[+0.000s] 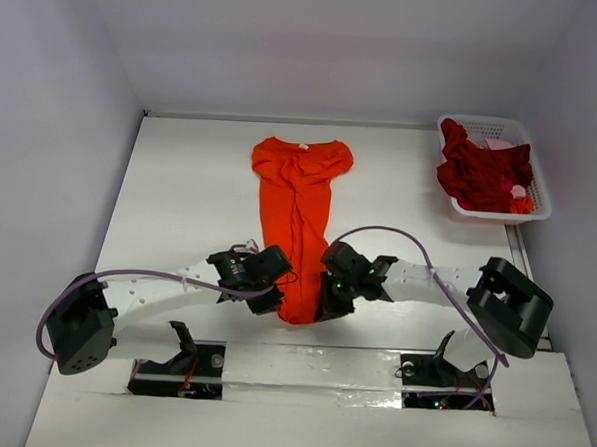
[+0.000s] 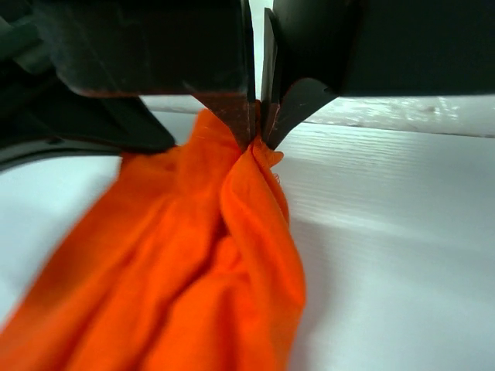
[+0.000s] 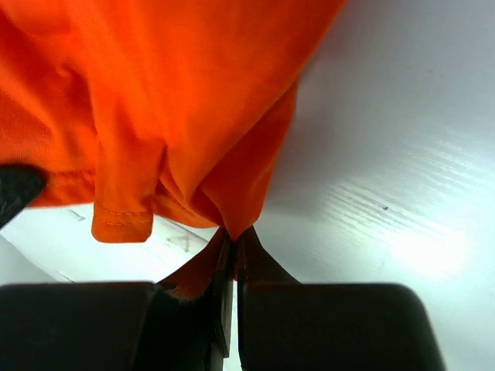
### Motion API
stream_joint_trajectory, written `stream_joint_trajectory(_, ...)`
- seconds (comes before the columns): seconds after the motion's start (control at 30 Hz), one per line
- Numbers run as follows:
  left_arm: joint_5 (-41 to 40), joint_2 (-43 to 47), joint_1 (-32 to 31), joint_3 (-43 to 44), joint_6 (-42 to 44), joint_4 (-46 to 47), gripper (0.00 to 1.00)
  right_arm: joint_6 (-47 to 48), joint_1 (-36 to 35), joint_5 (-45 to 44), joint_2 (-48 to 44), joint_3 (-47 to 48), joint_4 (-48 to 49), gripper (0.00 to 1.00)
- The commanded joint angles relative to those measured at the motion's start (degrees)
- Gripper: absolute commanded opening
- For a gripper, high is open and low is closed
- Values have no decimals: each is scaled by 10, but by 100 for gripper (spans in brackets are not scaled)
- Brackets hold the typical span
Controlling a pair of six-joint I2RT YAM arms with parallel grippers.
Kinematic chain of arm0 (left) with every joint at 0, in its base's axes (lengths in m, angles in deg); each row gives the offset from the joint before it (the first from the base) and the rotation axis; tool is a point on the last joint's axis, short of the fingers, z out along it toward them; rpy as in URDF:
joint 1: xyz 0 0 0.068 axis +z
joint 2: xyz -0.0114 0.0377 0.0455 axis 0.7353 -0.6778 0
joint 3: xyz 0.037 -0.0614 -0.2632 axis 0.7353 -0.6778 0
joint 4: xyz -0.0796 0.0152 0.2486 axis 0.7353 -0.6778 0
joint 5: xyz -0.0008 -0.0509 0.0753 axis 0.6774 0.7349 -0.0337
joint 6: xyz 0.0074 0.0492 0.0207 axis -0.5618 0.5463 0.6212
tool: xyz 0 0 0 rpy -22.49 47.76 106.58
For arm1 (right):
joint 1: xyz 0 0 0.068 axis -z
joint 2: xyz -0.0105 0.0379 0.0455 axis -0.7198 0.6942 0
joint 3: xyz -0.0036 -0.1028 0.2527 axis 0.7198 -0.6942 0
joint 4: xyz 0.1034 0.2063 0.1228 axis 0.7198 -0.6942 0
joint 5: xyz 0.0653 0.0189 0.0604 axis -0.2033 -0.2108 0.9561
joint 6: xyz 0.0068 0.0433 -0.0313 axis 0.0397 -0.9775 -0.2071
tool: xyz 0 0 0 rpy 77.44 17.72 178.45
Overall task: Fold and stack the t-shirts
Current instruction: Grab the bottom of the folded rectangular tshirt with both arms, then fold the folded rectangular tshirt in 1/3 of the way
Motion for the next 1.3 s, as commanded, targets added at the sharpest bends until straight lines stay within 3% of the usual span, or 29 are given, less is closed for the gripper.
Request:
stream_joint_trajectory(0.0,-37,3,-3,45,1,-36,0,13,-5,-28,-26,41,-30,0)
stream_joint_trajectory(0.53,-74,1,7,112,18,-88,1,14,-5,-92,-52,117,-110,0)
stream_joint_trajectory(0.97,-85,7,144,118,124,-68,0,56,46,-102,-25,155,-134,0)
stream_joint_trajectory(1.27,-84,-29,181,168,181,-59,0,98,95,-96,5,209,-161,0)
